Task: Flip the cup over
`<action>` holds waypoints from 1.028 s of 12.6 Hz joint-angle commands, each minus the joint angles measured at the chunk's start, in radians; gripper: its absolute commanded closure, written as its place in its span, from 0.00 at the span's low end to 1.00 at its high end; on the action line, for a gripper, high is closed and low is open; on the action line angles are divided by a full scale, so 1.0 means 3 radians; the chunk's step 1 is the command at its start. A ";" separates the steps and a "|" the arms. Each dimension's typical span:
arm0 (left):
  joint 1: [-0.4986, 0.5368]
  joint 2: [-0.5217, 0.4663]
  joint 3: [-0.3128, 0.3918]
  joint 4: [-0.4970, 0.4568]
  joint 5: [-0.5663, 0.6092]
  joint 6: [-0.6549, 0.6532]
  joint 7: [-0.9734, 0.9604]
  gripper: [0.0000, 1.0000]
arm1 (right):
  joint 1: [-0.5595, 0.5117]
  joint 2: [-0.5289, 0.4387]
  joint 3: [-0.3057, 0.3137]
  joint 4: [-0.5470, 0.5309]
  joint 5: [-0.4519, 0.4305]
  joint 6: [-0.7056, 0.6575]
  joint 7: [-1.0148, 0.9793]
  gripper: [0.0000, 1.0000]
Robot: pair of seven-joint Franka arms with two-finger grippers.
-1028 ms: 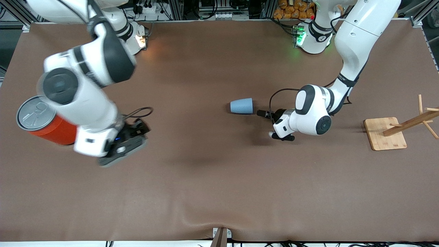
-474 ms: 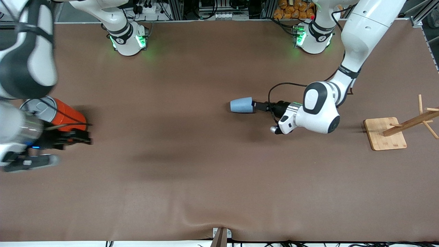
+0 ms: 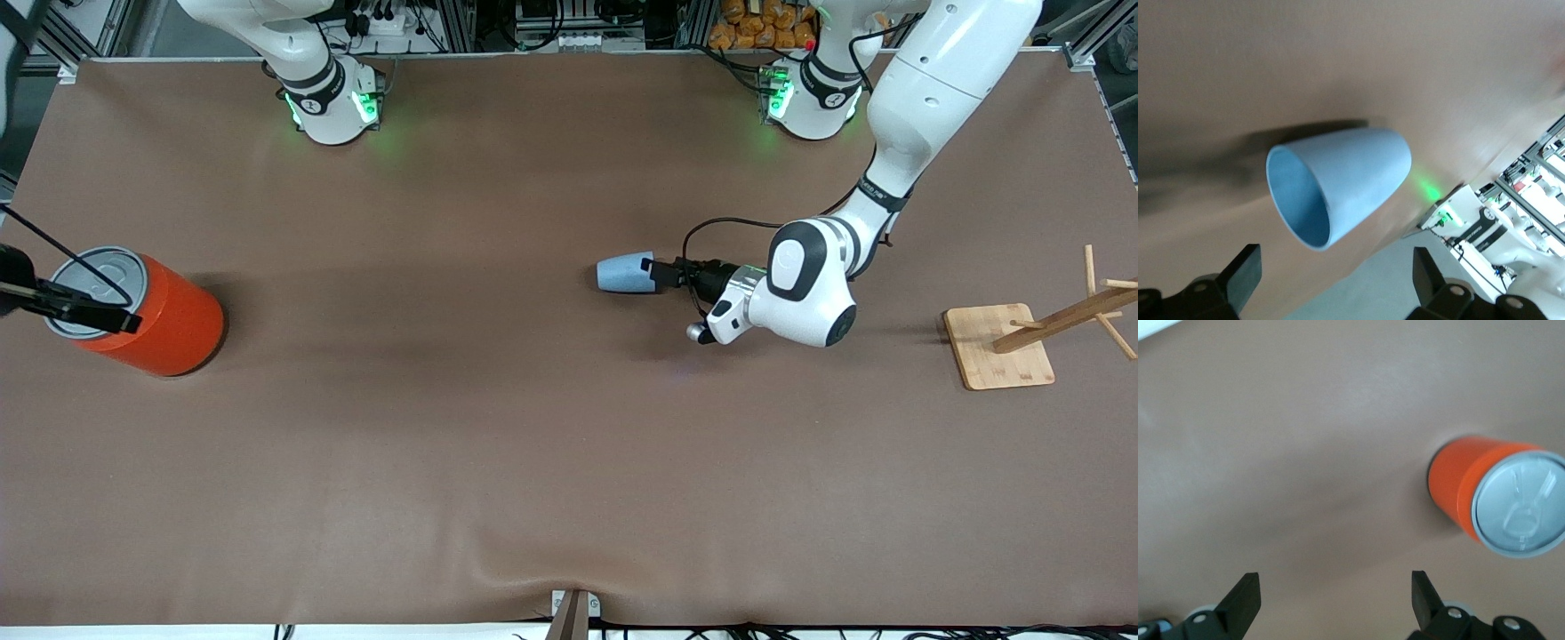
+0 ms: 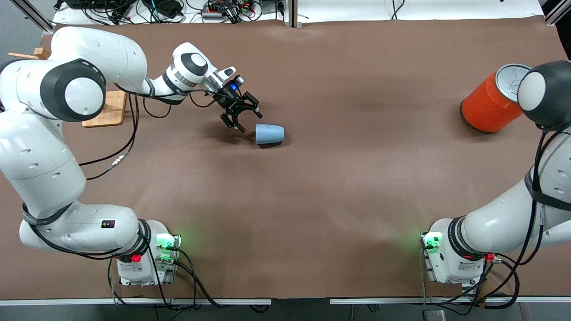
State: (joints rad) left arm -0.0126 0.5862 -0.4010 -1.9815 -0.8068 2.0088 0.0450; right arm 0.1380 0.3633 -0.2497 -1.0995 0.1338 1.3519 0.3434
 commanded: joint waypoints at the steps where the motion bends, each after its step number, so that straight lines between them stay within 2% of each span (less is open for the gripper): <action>1: -0.0085 0.0137 -0.0013 0.0187 -0.0163 0.0145 0.0075 0.00 | -0.0005 -0.0366 0.0065 -0.0562 -0.0073 0.0243 0.0353 0.00; 5: -0.0300 0.0306 -0.0008 0.0254 -0.0363 0.0411 0.0254 0.00 | -0.0077 -0.0709 0.0101 -0.1038 -0.0134 0.0636 0.0486 0.00; 6: -0.0321 0.0301 -0.0008 0.0254 -0.0363 0.0411 0.0254 0.24 | -0.0087 -0.0816 0.0197 -0.1201 -0.0154 0.0749 0.0487 0.00; 7: -0.0331 0.0291 -0.0008 0.0264 -0.0363 0.0411 0.0254 0.62 | -0.0143 -0.0944 0.0274 -0.1370 -0.0246 0.0801 0.0487 0.00; 8: -0.0362 0.0276 -0.0008 0.0275 -0.0363 0.0447 0.0259 0.81 | -0.0199 -0.1062 0.0376 -0.1508 -0.0348 0.0847 0.0487 0.00; 10: -0.0377 0.0255 -0.0008 0.0275 -0.0328 0.0498 0.0269 1.00 | -0.0230 -0.1261 0.0444 -0.1714 -0.0415 0.0903 0.0487 0.00; 13: -0.0377 0.0230 0.0007 0.0259 -0.0164 0.0498 0.0269 1.00 | -0.0245 -0.1232 0.0439 -0.1638 -0.0446 0.0903 0.0400 0.00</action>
State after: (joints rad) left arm -0.1171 0.6730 -0.4032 -1.8964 -0.8808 2.1457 0.1192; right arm 0.0933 0.0191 -0.1422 -1.5609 0.0193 1.5985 0.4728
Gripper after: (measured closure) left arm 0.806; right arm 0.000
